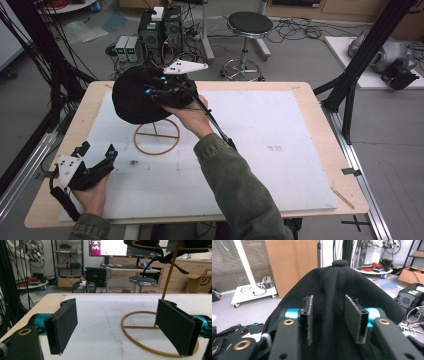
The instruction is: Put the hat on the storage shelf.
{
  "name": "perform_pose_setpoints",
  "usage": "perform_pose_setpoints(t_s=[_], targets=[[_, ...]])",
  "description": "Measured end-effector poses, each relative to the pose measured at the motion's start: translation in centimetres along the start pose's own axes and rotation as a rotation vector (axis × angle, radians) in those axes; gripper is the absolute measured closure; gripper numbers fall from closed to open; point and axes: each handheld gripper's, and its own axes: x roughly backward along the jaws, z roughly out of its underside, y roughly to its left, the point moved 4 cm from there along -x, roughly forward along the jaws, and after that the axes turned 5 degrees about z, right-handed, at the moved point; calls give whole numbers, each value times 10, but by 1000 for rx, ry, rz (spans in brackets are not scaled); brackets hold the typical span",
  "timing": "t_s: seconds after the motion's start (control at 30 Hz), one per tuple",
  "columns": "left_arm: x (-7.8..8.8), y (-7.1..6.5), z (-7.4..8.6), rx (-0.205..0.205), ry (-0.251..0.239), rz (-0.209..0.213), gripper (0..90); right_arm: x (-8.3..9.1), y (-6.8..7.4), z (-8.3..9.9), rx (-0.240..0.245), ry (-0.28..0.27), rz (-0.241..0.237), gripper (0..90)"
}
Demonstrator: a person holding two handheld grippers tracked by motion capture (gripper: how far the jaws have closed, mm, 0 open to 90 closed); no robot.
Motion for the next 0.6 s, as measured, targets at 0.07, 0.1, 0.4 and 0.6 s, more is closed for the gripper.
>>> perform_pose_setpoints(t_s=[0.07,0.1,0.4,0.6], targets=[[0,0,0,1,-1,0,182,0,1,0,-3,2,2,493],[0,0,0,2,-5,-1,182,0,1,0,-4,2,3,451],[0,1,-1,6,-6,-4,182,10,-6,-6,-48,-61,0,210],[1,1,-1,3,-4,-5,182,27,-15,-11,-43,-82,32,187]])
